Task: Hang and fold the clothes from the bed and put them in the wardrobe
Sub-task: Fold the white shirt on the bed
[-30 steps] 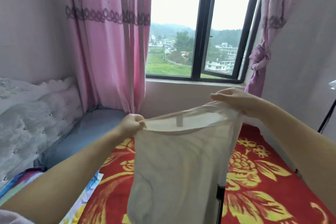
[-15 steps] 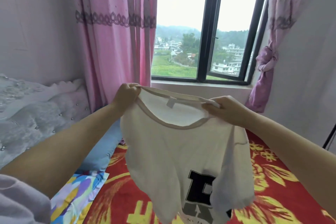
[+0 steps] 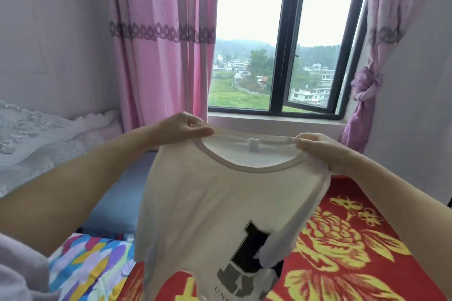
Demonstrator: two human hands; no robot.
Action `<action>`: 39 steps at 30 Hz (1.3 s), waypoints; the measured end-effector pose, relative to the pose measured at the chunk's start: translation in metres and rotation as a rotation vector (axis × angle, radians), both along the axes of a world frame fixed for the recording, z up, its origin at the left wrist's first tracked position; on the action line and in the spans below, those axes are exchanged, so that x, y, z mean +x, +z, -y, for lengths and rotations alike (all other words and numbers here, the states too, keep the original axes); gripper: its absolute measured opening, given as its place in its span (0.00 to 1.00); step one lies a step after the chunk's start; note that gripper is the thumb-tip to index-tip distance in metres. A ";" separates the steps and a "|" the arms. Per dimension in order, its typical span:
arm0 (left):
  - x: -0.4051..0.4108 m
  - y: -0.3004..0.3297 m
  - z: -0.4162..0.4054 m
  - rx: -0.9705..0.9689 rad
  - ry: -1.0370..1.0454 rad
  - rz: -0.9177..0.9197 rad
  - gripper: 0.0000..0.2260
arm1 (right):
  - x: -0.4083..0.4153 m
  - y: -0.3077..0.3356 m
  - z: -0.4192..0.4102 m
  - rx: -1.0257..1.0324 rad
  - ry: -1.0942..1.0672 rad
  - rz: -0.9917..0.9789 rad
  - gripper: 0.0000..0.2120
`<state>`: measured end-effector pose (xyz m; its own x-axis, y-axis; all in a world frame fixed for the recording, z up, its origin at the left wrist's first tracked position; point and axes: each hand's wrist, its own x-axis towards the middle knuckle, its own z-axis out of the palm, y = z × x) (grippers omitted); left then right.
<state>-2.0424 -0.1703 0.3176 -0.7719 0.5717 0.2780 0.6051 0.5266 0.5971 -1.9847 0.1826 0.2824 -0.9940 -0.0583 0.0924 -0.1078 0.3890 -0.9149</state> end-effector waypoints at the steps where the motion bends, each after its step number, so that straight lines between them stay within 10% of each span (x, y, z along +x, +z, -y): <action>1: -0.001 0.000 0.008 -0.056 0.006 0.062 0.25 | 0.003 0.004 -0.007 -0.071 0.116 0.063 0.16; 6: -0.014 -0.016 0.038 -0.177 -0.074 0.435 0.11 | 0.008 0.025 -0.019 0.210 0.464 0.379 0.19; 15: -0.009 -0.053 -0.015 0.560 0.103 0.688 0.06 | -0.030 -0.016 0.041 0.408 -0.314 -0.138 0.21; 26: 0.023 -0.051 -0.082 0.889 -0.051 1.006 0.11 | 0.003 -0.020 0.125 0.252 0.187 -0.242 0.17; 29: 0.026 -0.052 -0.072 0.685 -0.099 0.768 0.13 | 0.004 -0.021 0.117 0.316 0.175 -0.294 0.21; 34: 0.016 -0.052 -0.063 -0.087 0.160 -0.491 0.32 | 0.001 -0.016 0.109 0.202 0.141 -0.328 0.11; 39: 0.000 -0.031 -0.066 0.046 -0.053 -0.115 0.07 | -0.002 -0.014 0.098 0.161 0.026 -0.413 0.14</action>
